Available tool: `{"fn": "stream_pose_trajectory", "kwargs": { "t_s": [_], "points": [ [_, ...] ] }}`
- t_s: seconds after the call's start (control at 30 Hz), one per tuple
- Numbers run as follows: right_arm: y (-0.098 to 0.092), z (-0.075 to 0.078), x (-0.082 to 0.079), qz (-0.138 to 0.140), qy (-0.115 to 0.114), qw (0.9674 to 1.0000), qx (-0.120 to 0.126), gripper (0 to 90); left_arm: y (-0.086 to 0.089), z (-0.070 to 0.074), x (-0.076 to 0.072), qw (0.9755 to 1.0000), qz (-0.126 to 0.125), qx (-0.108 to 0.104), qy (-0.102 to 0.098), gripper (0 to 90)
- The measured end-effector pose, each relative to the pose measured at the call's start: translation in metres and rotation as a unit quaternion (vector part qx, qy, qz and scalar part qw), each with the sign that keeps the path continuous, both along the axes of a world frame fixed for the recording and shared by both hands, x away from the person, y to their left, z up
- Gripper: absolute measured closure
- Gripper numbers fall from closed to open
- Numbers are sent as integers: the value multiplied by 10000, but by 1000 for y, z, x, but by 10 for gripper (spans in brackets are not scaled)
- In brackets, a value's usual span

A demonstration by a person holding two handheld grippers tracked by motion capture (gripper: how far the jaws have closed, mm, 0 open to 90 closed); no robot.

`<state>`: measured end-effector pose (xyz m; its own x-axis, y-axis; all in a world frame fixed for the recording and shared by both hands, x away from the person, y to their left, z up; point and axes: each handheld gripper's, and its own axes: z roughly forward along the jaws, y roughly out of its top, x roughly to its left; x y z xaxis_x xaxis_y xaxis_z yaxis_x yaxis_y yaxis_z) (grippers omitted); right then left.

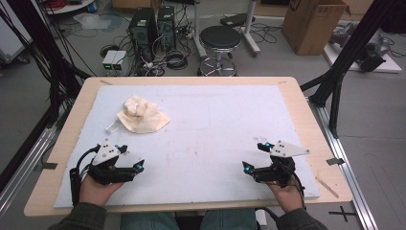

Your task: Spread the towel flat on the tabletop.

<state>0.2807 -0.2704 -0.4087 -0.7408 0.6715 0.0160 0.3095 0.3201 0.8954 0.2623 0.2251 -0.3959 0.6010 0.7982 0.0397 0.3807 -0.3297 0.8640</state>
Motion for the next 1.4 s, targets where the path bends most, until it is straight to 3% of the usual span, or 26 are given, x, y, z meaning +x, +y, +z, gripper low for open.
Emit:
{"fn": "stream_pose_trajectory", "kwargs": {
  "t_s": [0.17,0.47,0.63,0.67,0.7,0.73,0.77,0.9,0.93,1.17,1.27,1.4],
  "points": [
    [2,0,3,44,-22,10000,-30,109,2,10,17,10000,21,65,32,246],
    [0,1,4,9,-15,10000,31,109,2,23,59,9997,215,-45,78,268],
    [2,1,6,78,-46,10000,17,109,3,25,91,9988,438,-22,206,273],
    [2,1,6,82,-27,10000,11,109,3,25,91,9988,438,-22,206,274],
    [2,1,7,93,-36,10000,4,109,4,25,103,9981,527,-48,308,274],
    [3,1,7,113,-47,9999,5,109,4,25,103,9981,527,-48,308,274],
    [3,0,7,118,-45,9999,1,109,5,25,113,9970,684,-157,315,274],
    [2,0,9,142,-52,9999,6,109,7,22,126,9954,896,-221,263,290],
    [2,0,10,144,-64,9999,6,109,9,19,135,9940,999,-256,350,290],
    [1,0,11,136,-56,9999,63,109,8,6,159,9913,1188,-387,415,297],
    [1,0,12,140,-59,9999,67,109,7,-4,167,9899,1271,-320,540,288],
    [1,-1,12,149,-53,9999,44,109,4,-12,173,9887,1366,-250,557,287]
  ]
}}
